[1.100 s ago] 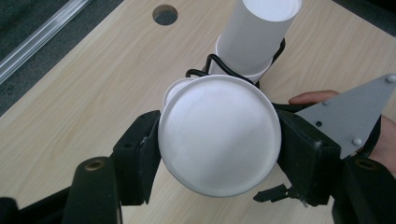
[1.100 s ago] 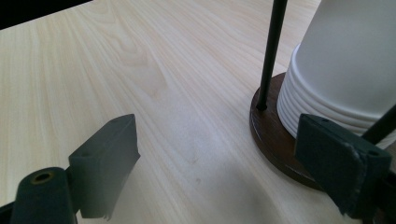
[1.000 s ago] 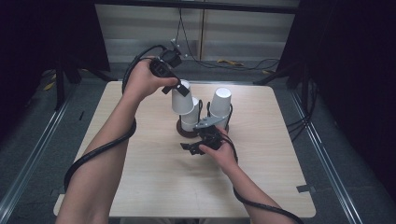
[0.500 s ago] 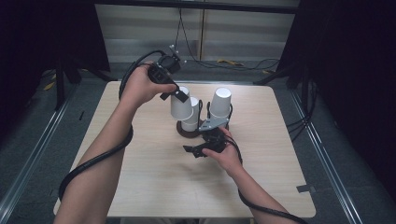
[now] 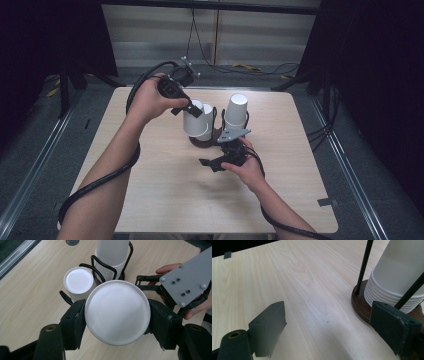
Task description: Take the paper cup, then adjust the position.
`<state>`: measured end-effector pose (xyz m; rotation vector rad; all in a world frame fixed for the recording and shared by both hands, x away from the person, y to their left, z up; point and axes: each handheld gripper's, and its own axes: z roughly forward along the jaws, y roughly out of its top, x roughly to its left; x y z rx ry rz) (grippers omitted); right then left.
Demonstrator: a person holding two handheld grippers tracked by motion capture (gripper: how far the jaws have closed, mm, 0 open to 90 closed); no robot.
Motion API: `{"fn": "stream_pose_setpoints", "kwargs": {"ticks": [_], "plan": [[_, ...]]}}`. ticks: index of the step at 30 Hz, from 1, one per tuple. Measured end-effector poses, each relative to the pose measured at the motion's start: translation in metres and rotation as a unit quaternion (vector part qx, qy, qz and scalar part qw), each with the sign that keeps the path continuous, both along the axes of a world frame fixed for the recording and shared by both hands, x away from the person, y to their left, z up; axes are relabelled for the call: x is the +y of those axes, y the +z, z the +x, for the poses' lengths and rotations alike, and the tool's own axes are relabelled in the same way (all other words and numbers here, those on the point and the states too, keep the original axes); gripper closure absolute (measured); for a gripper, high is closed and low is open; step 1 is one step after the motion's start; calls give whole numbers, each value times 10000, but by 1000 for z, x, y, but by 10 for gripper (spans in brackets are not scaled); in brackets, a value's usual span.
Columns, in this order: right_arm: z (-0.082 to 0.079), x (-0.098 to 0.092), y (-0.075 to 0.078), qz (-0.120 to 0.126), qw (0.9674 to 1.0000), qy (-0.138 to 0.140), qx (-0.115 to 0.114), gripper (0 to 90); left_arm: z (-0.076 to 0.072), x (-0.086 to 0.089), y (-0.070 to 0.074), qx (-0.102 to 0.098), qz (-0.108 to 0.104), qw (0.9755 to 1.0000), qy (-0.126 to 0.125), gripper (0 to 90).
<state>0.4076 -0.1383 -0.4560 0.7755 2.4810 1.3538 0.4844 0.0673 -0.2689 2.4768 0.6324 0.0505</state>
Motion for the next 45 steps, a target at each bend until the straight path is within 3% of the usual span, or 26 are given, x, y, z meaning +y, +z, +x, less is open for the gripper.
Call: {"fn": "stream_pose_setpoints", "kwargs": {"ticks": [12, 20, 33, 45], "plan": [[-9, -8, 4, 44, 9999, 141, -7, 130, -10, 2, -12, 80, -76, 9999, -68, 347], [-16, -19, 5, 29, 9999, 99, -53, 130, -14, 1, -24, 115, -16, 9998, -178, 347], [-26, -30, 9, 18, 9998, 170, -93, 130, -26, -7, -36, 73, -103, 9990, -421, 347], [-31, -42, 8, 45, 9999, 144, -75, 129, -31, -13, -55, 167, -185, 9983, -528, 347]]}}
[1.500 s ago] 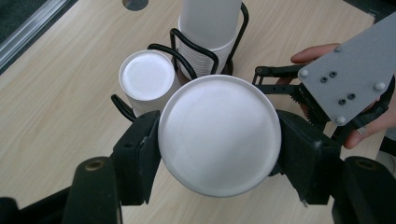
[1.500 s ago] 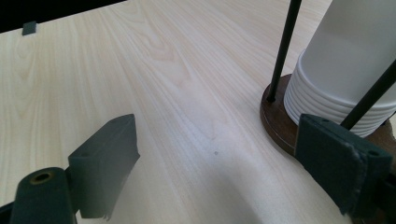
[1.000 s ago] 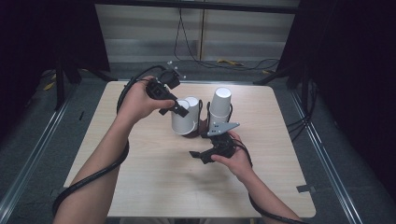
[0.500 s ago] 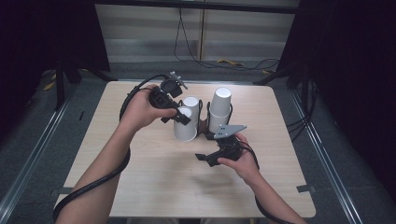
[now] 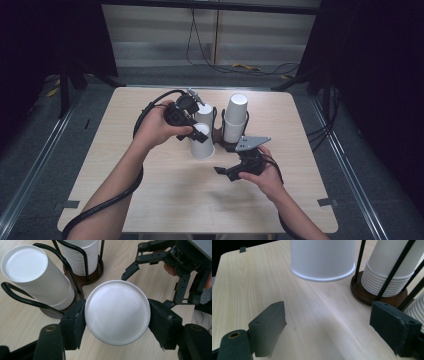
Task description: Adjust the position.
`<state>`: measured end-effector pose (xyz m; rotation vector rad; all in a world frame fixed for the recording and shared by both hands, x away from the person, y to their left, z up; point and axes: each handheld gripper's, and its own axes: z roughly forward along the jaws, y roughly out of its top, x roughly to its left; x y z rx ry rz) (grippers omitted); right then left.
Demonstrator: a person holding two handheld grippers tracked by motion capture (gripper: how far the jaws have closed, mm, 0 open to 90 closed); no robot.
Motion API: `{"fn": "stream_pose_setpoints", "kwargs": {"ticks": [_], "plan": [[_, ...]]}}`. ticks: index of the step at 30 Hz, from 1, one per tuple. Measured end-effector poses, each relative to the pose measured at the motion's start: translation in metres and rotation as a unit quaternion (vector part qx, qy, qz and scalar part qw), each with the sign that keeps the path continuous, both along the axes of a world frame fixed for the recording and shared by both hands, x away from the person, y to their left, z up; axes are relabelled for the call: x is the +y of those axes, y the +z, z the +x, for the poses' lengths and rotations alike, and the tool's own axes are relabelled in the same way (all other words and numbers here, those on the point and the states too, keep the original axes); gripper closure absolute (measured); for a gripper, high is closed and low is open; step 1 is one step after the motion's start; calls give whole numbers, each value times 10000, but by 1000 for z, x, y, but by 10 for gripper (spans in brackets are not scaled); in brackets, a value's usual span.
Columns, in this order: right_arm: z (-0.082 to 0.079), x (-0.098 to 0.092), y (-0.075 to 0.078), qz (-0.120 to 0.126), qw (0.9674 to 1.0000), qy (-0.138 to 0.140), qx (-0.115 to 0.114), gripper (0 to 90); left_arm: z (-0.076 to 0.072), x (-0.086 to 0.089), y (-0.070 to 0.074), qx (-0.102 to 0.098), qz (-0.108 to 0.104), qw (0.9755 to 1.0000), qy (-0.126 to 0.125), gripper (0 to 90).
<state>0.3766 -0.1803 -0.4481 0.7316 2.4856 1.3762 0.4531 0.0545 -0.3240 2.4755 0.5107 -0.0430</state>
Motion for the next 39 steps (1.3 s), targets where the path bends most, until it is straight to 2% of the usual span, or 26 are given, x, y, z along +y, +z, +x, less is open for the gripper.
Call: {"fn": "stream_pose_setpoints", "kwargs": {"ticks": [17, 24, 33, 39], "plan": [[-7, -13, -1, 99, 9999, -27, -40, 129, -7, -8, -12, 60, -36, 9998, -179, 347], [-11, -10, -1, 171, 9998, 40, -69, 129, -16, -17, -11, 26, -23, 9996, -295, 347], [-11, -13, 2, 367, 9993, -15, -88, 123, -19, -28, -16, 53, 34, 9990, -439, 347], [-10, -14, 2, 359, 9993, 2, -81, 123, -20, -36, -18, 67, 52, 9986, -513, 347]]}}
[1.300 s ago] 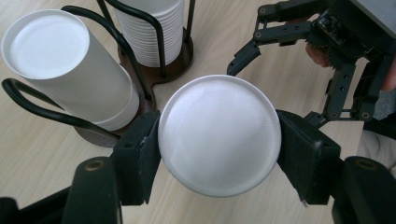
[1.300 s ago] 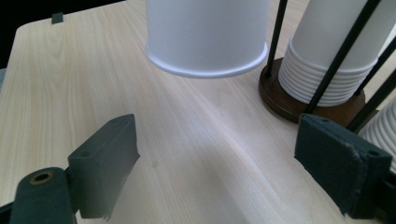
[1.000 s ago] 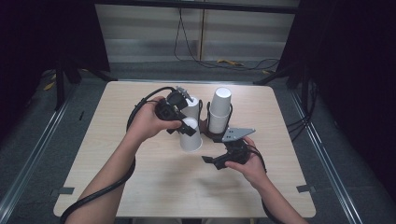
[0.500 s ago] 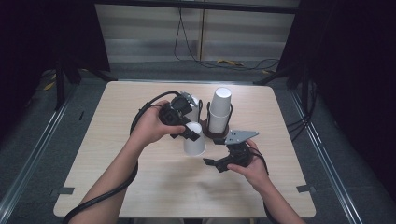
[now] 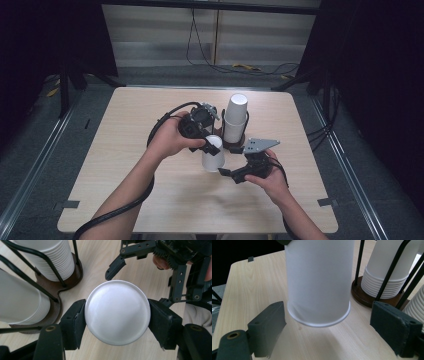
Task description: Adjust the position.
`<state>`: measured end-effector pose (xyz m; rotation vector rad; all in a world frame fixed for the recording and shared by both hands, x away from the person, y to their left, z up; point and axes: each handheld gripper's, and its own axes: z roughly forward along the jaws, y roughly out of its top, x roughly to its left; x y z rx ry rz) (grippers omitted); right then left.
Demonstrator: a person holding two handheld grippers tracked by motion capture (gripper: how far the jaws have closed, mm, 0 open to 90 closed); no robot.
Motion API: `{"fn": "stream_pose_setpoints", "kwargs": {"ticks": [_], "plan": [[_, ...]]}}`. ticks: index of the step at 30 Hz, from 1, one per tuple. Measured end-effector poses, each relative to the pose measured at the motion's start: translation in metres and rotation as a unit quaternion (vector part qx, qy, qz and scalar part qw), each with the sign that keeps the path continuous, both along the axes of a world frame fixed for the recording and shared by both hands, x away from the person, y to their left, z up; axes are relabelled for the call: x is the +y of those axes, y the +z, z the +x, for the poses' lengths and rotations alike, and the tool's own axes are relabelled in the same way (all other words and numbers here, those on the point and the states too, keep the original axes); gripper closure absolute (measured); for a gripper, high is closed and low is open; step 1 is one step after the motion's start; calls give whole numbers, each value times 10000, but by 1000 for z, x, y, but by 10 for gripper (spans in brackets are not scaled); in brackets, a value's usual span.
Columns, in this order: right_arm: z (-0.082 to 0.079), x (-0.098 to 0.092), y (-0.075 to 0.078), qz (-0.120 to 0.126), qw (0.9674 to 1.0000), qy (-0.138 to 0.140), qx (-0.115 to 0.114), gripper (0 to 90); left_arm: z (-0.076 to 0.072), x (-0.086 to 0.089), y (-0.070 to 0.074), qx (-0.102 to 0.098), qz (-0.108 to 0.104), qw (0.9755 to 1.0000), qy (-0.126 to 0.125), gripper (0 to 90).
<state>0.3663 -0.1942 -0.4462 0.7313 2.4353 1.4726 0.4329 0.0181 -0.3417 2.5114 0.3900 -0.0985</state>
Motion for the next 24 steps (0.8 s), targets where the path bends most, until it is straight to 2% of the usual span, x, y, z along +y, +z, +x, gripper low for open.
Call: {"fn": "stream_pose_setpoints", "kwargs": {"ticks": [8, 13, 15, 21, 24], "plan": [[-1, 2, -2, 23, 10000, 36, 26, 123, -2, -9, 0, -2, -22, 10000, -78, 347], [0, 2, -2, 122, 9999, 29, 43, 123, -4, -14, -1, -26, -45, 9998, -166, 347], [0, 2, -2, 133, 9999, 21, 38, 123, -5, -16, -1, 20, -49, 9999, -127, 347], [0, 6, -5, 197, 9998, 75, 55, 125, -6, -22, -4, 45, -27, 9996, -270, 347], [1, 7, -7, 206, 9997, 75, 85, 126, -7, -23, -5, 59, -49, 9997, -231, 347]]}}
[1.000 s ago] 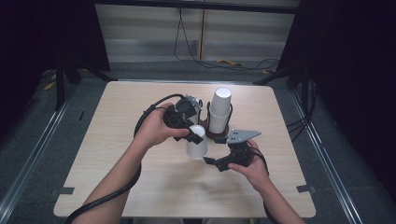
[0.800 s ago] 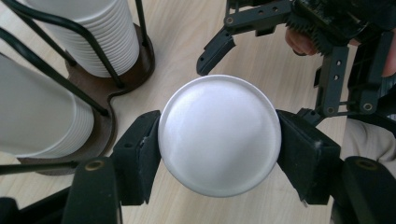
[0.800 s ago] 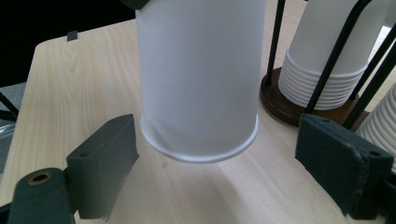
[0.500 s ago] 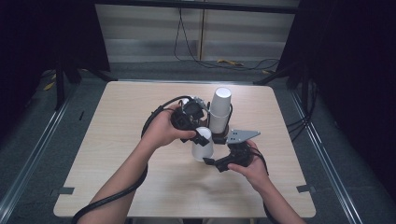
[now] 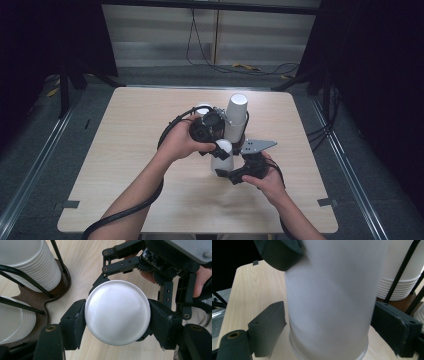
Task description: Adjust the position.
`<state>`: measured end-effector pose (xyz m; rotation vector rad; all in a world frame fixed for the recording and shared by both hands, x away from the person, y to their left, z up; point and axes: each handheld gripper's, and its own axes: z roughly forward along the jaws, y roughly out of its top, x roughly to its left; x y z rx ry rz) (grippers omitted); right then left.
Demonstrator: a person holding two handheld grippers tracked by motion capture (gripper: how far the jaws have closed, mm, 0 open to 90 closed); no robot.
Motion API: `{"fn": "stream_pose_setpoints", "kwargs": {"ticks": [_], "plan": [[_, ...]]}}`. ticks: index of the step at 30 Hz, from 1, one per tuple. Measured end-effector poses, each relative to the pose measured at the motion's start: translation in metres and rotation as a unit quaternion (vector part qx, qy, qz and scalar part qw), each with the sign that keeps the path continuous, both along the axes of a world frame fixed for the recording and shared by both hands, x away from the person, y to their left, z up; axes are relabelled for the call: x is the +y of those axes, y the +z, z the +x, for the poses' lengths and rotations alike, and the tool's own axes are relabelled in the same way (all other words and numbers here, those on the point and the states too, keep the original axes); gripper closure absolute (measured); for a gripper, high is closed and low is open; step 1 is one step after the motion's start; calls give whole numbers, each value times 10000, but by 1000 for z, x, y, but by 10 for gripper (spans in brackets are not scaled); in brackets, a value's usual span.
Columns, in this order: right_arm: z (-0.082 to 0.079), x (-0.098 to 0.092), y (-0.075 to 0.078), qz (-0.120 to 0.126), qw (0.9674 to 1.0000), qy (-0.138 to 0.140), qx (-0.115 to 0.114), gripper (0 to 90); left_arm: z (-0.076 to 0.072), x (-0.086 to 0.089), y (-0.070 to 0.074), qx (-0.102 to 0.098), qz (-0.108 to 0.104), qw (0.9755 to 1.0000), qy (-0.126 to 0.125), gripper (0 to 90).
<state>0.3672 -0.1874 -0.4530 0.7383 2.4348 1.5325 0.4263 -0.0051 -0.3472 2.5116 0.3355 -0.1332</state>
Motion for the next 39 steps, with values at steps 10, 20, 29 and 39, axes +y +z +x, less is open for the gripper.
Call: {"fn": "stream_pose_setpoints", "kwargs": {"ticks": [10, 20, 29, 39], "plan": [[2, 0, -8, 78, 9999, -44, 79, 128, -1, -1, 2, 46, -99, 9999, -41, 347], [1, -1, -9, 163, 9999, -41, 24, 176, -2, -1, 4, 18, -100, 9999, -65, 347], [-1, -1, -7, 70, 9999, -60, -68, 218, 0, -2, 1, 53, -143, 9999, -56, 347], [-1, -4, -7, -36, 9999, -40, -89, 238, 3, -1, -2, 147, -219, 9996, -47, 346]]}}
